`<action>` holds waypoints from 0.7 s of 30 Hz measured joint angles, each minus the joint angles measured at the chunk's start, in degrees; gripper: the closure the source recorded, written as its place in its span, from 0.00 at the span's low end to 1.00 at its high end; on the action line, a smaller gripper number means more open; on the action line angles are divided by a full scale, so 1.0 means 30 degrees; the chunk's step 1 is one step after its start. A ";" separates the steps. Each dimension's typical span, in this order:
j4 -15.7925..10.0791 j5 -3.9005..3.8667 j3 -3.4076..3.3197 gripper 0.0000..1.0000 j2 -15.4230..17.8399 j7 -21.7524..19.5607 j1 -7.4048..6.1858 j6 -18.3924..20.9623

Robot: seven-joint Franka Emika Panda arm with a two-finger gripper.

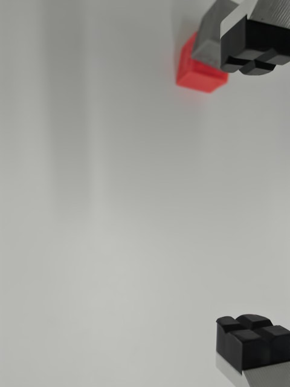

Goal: Destack cube

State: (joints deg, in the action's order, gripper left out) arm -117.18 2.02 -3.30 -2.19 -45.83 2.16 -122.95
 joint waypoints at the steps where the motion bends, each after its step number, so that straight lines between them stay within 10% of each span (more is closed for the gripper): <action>1: -0.0128 0.0000 -0.0038 0.00 0.0045 0.0031 0.0032 -0.0063; 21: -0.2654 -0.0097 -0.0853 0.00 0.0828 0.0723 0.0775 -0.1424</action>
State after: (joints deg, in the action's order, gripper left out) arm -125.14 1.73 -5.86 0.29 -43.66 4.49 -127.22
